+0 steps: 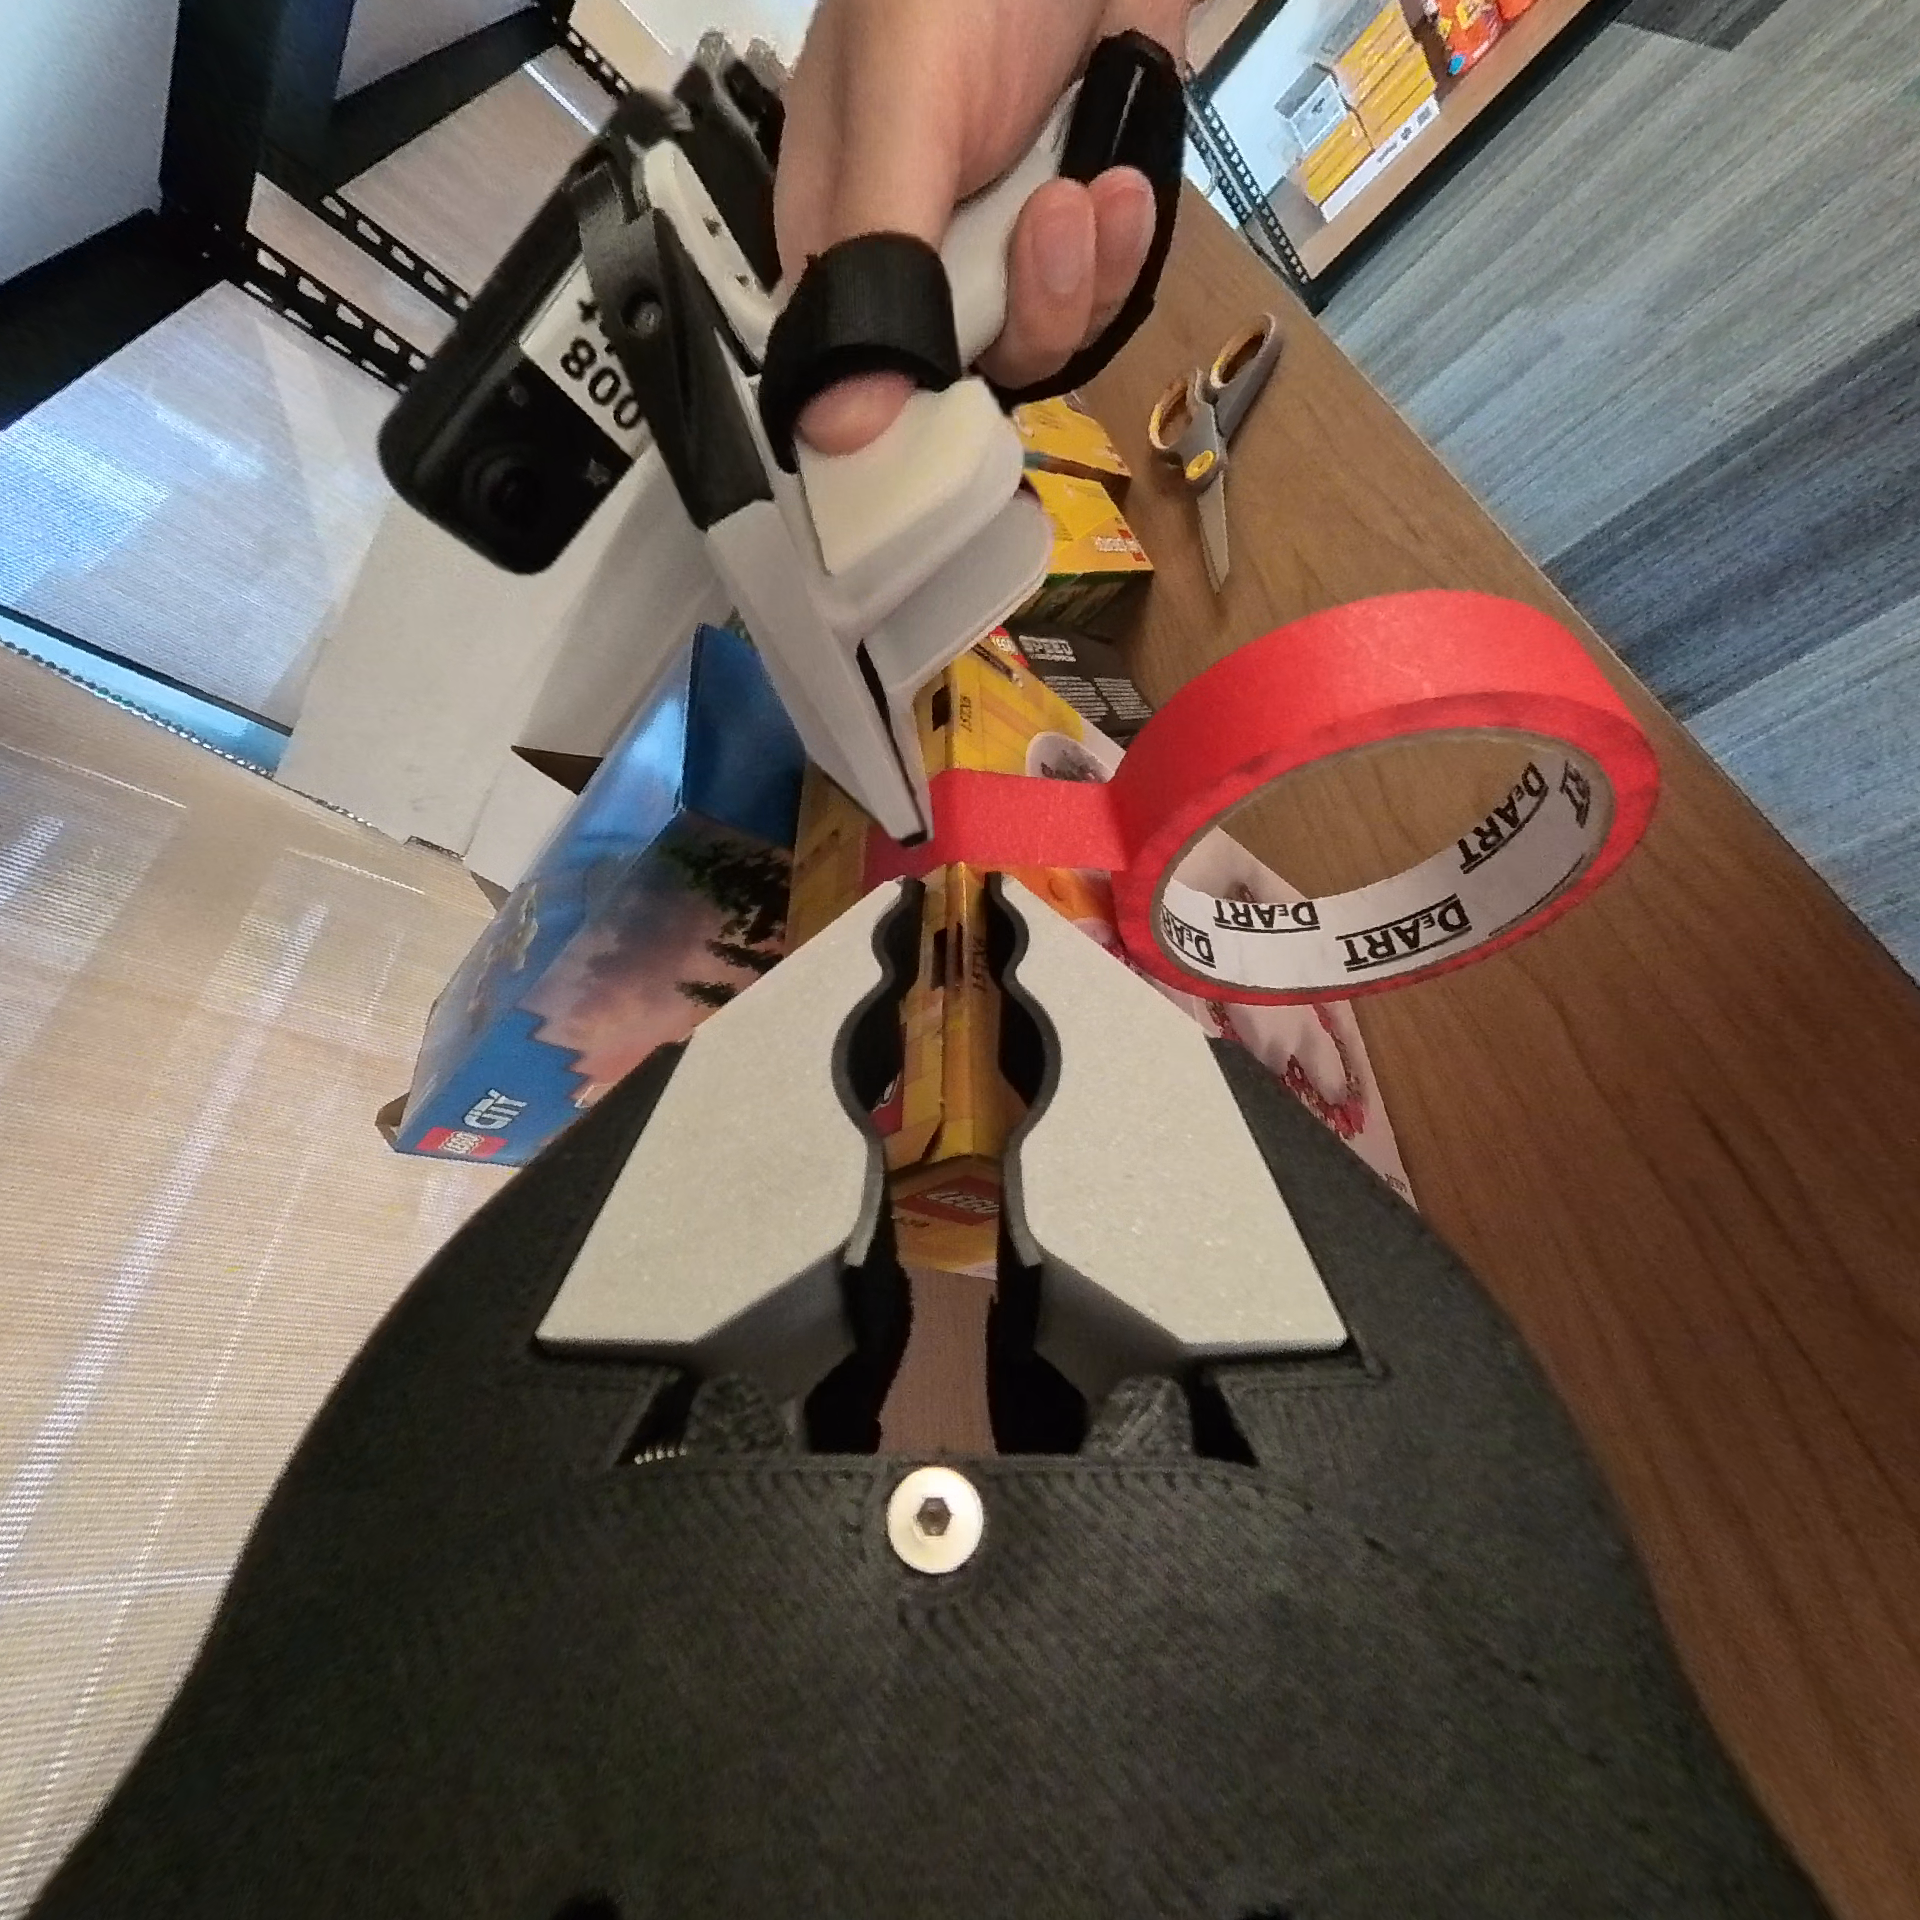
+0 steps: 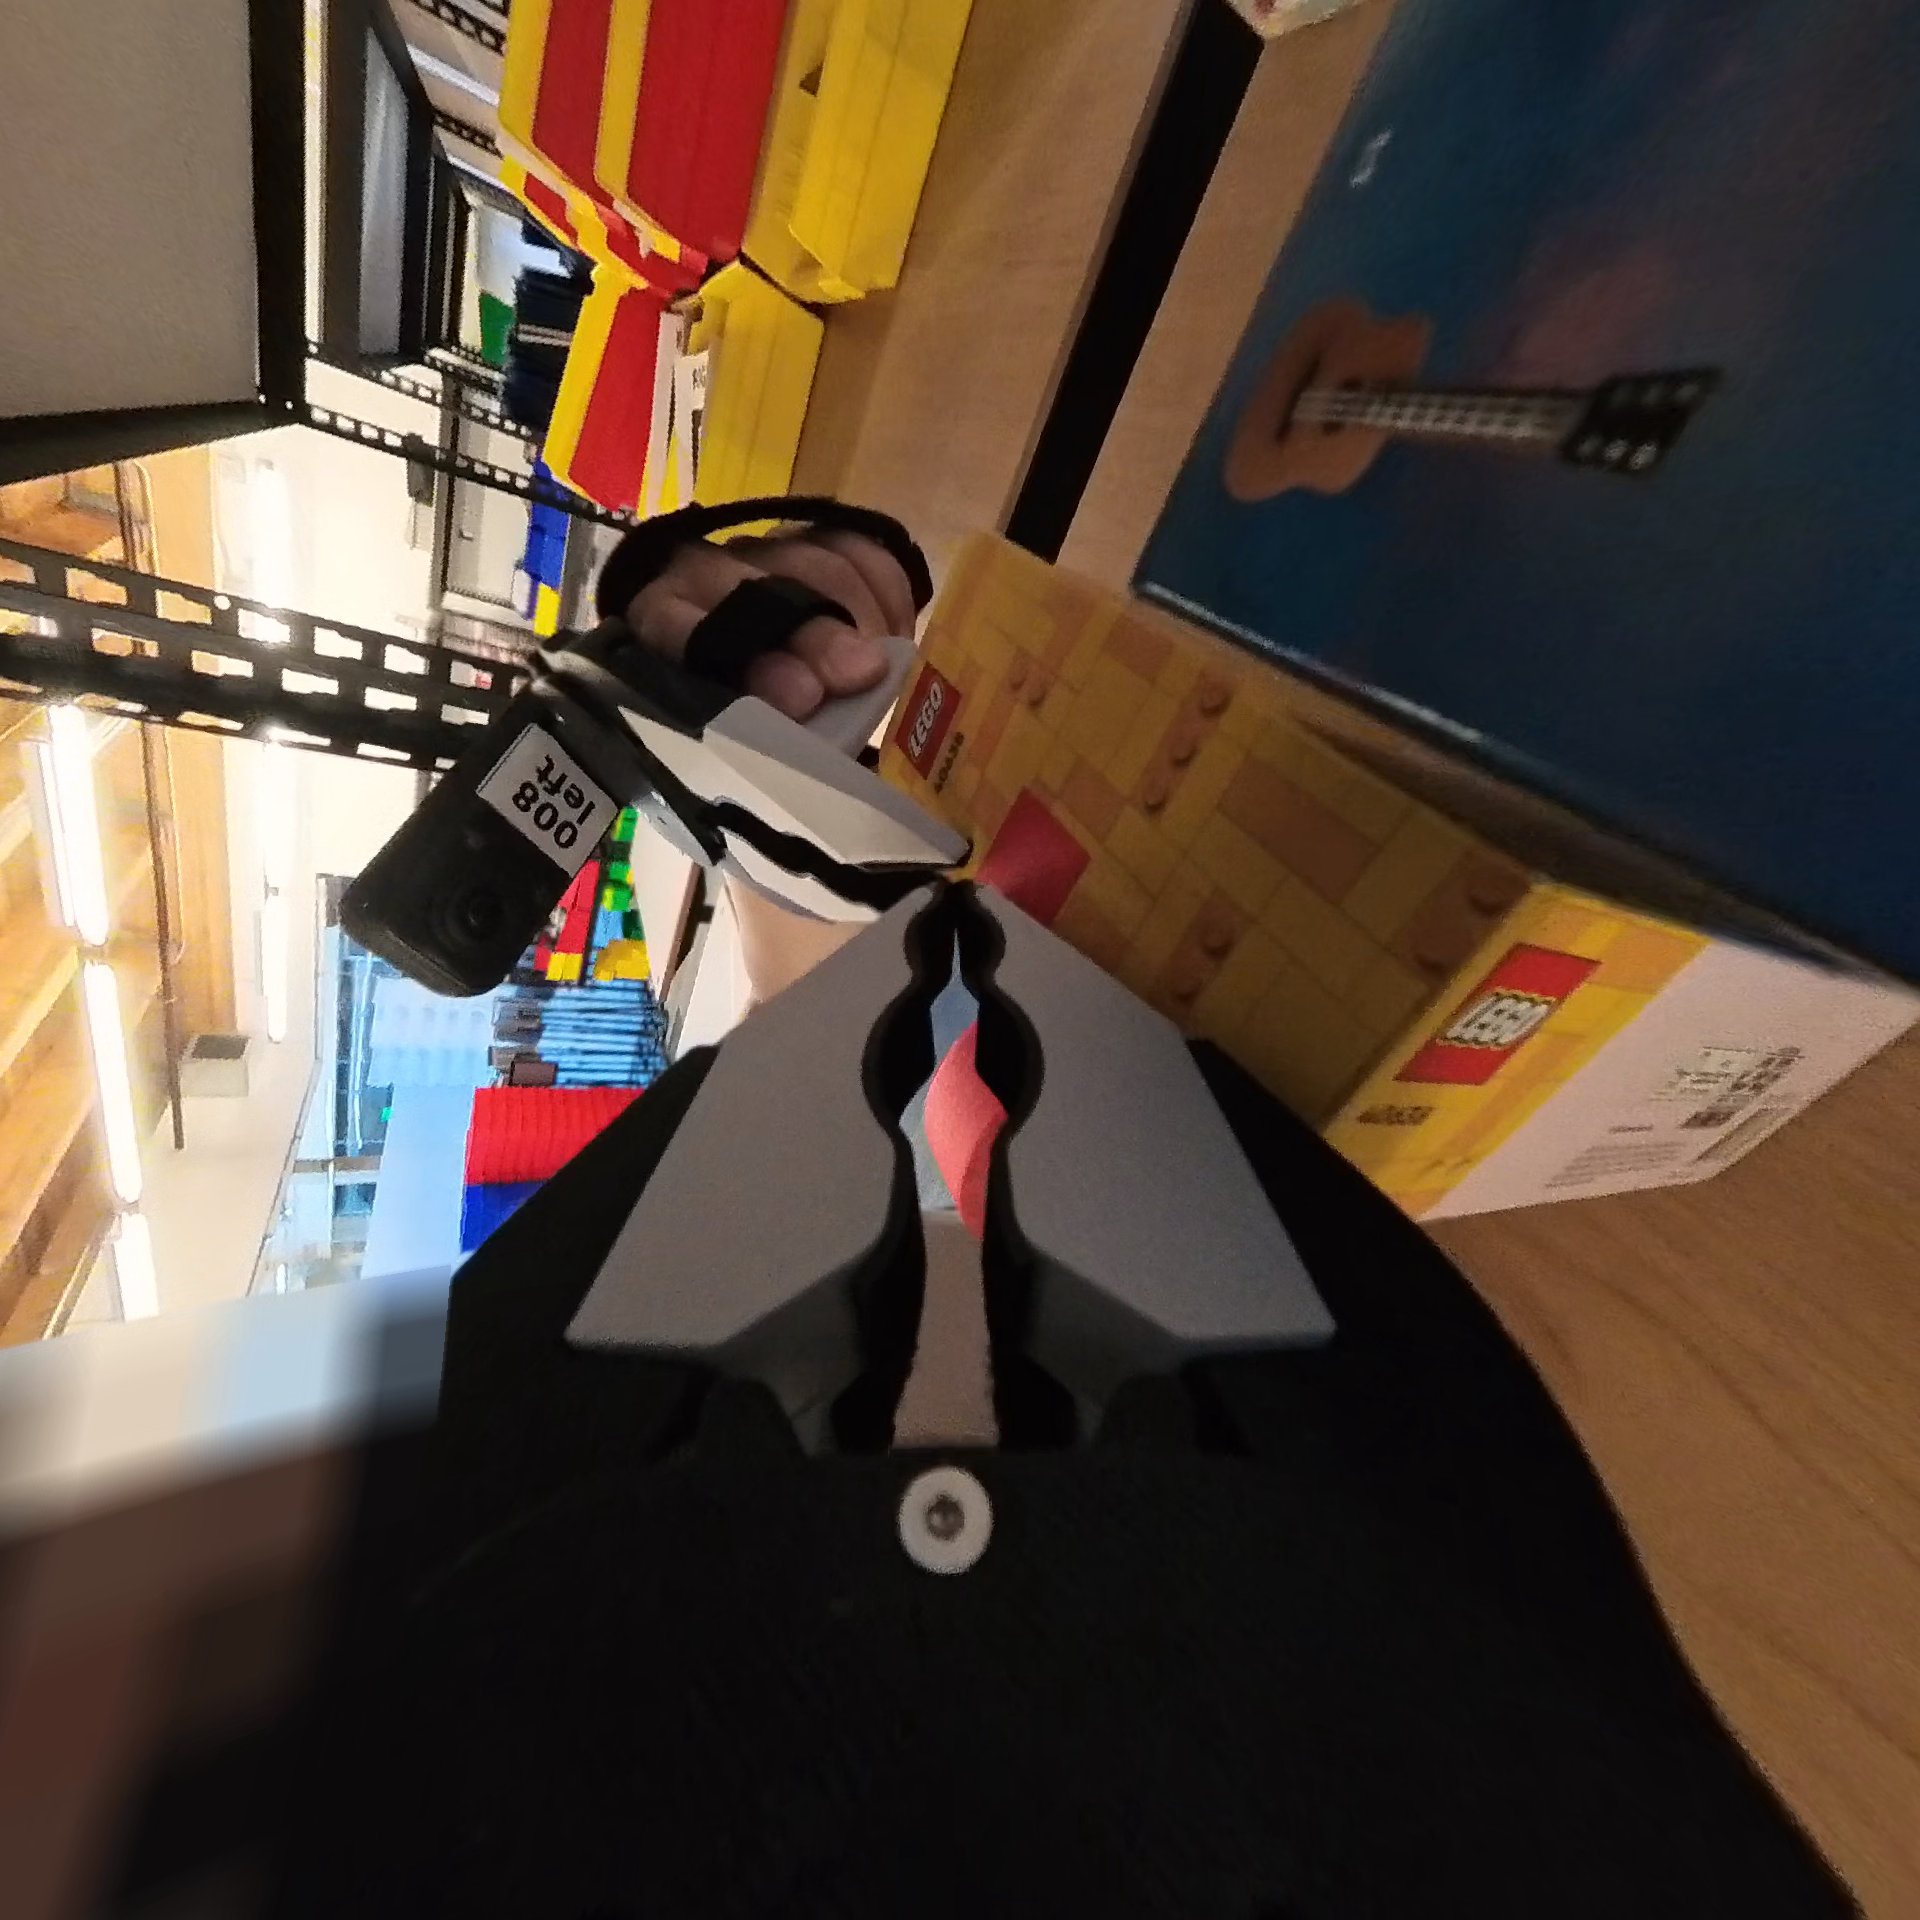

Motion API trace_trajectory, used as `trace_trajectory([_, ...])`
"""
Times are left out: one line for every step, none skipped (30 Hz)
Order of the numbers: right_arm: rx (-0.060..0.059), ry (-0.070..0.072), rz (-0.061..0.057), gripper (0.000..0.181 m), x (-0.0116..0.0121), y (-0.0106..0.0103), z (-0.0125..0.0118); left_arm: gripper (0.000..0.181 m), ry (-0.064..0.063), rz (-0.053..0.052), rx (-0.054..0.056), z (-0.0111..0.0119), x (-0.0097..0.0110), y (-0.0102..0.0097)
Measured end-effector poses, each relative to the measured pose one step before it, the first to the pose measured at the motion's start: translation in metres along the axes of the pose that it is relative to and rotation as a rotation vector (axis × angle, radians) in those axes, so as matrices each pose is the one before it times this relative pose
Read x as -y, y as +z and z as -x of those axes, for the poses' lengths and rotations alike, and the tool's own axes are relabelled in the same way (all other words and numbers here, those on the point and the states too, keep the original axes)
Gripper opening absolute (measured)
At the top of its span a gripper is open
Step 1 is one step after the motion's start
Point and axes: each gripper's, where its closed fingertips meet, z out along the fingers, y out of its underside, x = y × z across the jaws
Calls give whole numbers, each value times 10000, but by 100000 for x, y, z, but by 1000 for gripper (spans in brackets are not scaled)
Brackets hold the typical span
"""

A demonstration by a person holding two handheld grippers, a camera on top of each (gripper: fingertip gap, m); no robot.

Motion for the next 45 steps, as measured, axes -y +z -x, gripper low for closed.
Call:
trace_trajectory([-45,-41,128,0,-188,-120,29,10,47,21,3,-6,13,-3])
trace_trajectory([-171,-203,26,0,-8,-229,-62,10,65,45,53,54,-37,29])
trace_trajectory([-166,-212,-161,0,279,-316,-92,11,50,23,54,33,-30,31])
trace_trajectory([-167,-128,-191,0,329,-268,-222,11,-10,-20,20,3,12,1])
trace_trajectory([-350,-81,31,0,0,-82,-668,10,-17,-35,11,-17,31,2])
trace_trajectory([171,-37,19,0,-12,44,123,11,58,-2,41,-18,-1,6])
trace_trajectory([90,129,121,0,-123,-25,88,11,119,28,49,-34,55,-1])
trace_trajectory([-2,-49,122,0,-101,-10,44,12,156,73,69,-46,83,-29])
trace_trajectory([-68,-105,-1,0,69,0,-41,13,147,139,139,27,46,-35])
trace_trajectory([-38,-51,-68,0,144,14,-45,22,18,80,258,210,157,-50])
trace_trajectory([9,-10,-18,0,67,3,-9,29,-162,-31,300,359,304,-105])
trace_trajectory([31,-9,32,0,13,2,7,32,-282,-77,196,268,359,-186])
trace_trajectory([21,-1,28,0,-7,-15,26,35,-301,-94,124,167,390,-261])
trace_trajectory([-33,-89,5,0,-14,-11,18,35,-229,-96,177,167,379,-333])
trace_trajectory([-70,-149,-14,0,3,-32,14,35,-130,-78,253,191,363,-398])
trace_trajectory([41,-163,-73,0,92,-69,191,35,-71,-44,288,139,306,-425])
trace_trajectory([145,-124,-146,0,199,-79,291,35,-71,0,295,66,218,-436])
trace_trajectory([37,-38,-73,0,88,-54,41,35,-90,18,258,-61,170,-433])
trace_trajectory([-74,-50,61,0,-123,31,-190,34,-108,-2,204,-208,158,-372])
trace_trajectory([-60,-33,162,0,-254,60,-188,34,-97,13,206,-221,71,-309])
trace_trajectory([63,-12,85,0,-142,14,32,35,-46,58,224,-206,-55,-294])
trace_trajectory([203,-44,-85,0,90,-73,329,35,-36,54,219,-196,-102,-332])
trace_trajectory([228,-73,-127,0,134,-176,493,35,-149,10,214,-171,-117,-393])
trace_trajectory([271,-198,-120,0,144,-269,685,36,-321,-53,194,-156,-94,-482])
trace_trajectory([344,-378,-162,0,182,-393,941,36,-446,-144,181,-154,-12,-573])
trace_trajectory([344,-483,-204,0,152,-536,1077,34,-533,-239,198,-145,89,-658])
trace_trajectory([514,-757,-284,0,101,-726,1520,32,-586,-307,211,-171,164,-707])
trace_trajectory([538,-1104,-397,0,77,-905,1812,31,-591,-326,187,-270,168,-747])
trace_trajectory([143,-1275,-520,0,67,-1118,1496,31,-565,-303,164,-392,117,-774])
trace_trajectory([-271,-1455,-667,0,127,-1393,1133,31,-523,-267,117,-555,51,-799])
trace_trajectory([-575,-1579,-808,0,155,-1671,812,30,-503,-244,38,-780,-17,-787])
trace_trajectory([-663,-1542,-772,0,-88,-1860,588,30,-459,-175,-52,-1001,-164,-751])
trace_trajectory([-667,-1157,-741,6,-304,-2020,397,30,-362,-44,-75,-1107,-404,-721])
trace_trajectory([-257,-626,-672,24,-608,-2004,689,31,-281,48,2,-1038,-601,-693])
trace_trajectory([59,84,-102,33,-1309,-2008,803,31,-239,95,45,-1006,-698,-662])
trace_trajectory([180,536,370,44,-1824,-2134,755,32,-261,94,-2,-1084,-697,-619])
trace_trajectory([279,395,276,56,-1651,-2353,755,32,-342,78,-31,-1085,-659,-539])
trace_trajectory([-550,281,44,55,-1141,-2573,-465,32,-379,91,13,-928,-640,-468])
trace_trajectory([-1120,-290,255,53,-1117,-2895,-1607,32,-384,64,65,-721,-552,-377])
trace_trajectory([-1283,-789,919,41,-1784,-3015,-2442,32,-379,33,17,-666,-427,-259])
trace_trajectory([-1100,-963,1310,33,-2519,-2758,-2867,31,-362,31,-68,-715,-304,-119])
trace_trajectory([-968,-790,1250,29,-2874,-2146,-3142,29,-338,16,-79,-652,-185,53])
trace_trajectory([-544,-511,1105,25,-2996,-1303,-2789,29,-289,9,-60,-568,-130,254])
trace_trajectory([97,-189,911,23,-2713,-599,-1847,29,-236,18,-67,-582,-125,441])
trace_trajectory([395,151,514,23,-1974,-143,-1272,29,-200,39,-91,-642,-135,618])
